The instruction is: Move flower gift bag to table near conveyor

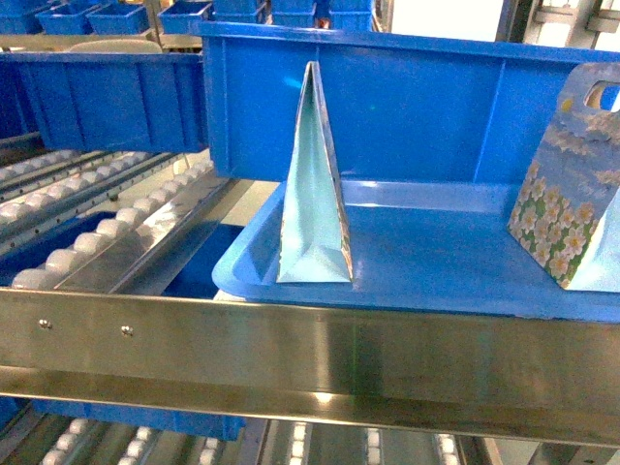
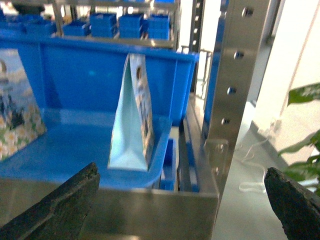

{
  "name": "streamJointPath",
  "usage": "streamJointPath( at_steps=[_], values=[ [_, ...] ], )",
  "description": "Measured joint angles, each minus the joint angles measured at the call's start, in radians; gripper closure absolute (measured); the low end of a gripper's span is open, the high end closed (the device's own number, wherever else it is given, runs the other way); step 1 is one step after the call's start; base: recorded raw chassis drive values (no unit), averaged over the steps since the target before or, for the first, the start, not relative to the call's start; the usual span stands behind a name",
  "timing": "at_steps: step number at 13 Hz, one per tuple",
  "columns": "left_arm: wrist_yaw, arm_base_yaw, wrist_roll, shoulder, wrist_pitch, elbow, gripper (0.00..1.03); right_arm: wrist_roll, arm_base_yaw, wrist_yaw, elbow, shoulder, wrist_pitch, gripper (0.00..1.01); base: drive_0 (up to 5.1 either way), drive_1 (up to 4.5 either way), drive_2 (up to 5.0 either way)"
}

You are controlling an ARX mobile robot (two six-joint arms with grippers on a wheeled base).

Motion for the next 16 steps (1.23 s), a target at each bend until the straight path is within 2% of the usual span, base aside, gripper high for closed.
streamJointPath(
  at_steps=[1, 2, 3, 4, 6, 8, 10, 11, 16],
  values=[
    [0.081, 0.058, 0.013, 0.140, 0.175, 0.015, 0.05, 0.000, 0.063, 0.064, 0.003, 0.099, 0.166, 0.03, 0.0, 0.00, 0.0],
    [0.159, 0.105, 0.019, 0.355, 0.329, 0.056, 0.05, -0.010, 0.161, 0.119, 0.018, 0.296, 0.340, 0.03, 0.0, 0.00, 0.0],
    [0.212, 0.108, 0.021, 0.514, 0.446, 0.108, 0.05, -0.017, 0.207, 0.141, 0.033, 0.459, 0.473, 0.03, 0.0, 0.00, 0.0],
    [0.244, 0.091, 0.037, 0.645, 0.521, 0.167, 0.05, -0.023, 0.230, 0.156, 0.069, 0.596, 0.579, 0.03, 0.0, 0.00, 0.0],
    [0.245, 0.024, 0.058, 0.786, 0.506, 0.239, 0.05, -0.049, 0.266, 0.167, 0.152, 0.792, 0.706, 0.03, 0.0, 0.00, 0.0],
    [0.218, -0.099, 0.080, 0.830, 0.490, 0.286, 0.05, -0.048, 0.245, 0.125, 0.215, 0.928, 0.700, 0.03, 0.0, 0.00, 0.0],
    [0.175, -0.181, 0.071, 0.864, 0.447, 0.332, 0.05, -0.034, 0.231, 0.058, 0.303, 0.992, 0.608, 0.03, 0.0, 0.00, 0.0],
    [0.152, -0.194, 0.071, 0.863, 0.444, 0.332, 0.05, -0.029, 0.221, 0.046, 0.343, 0.998, 0.558, 0.03, 0.0, 0.00, 0.0],
    [0.141, -0.192, 0.071, 0.858, 0.446, 0.332, 0.05, -0.029, 0.219, 0.043, 0.348, 0.986, 0.549, 0.03, 0.0, 0.00, 0.0]
  ],
)
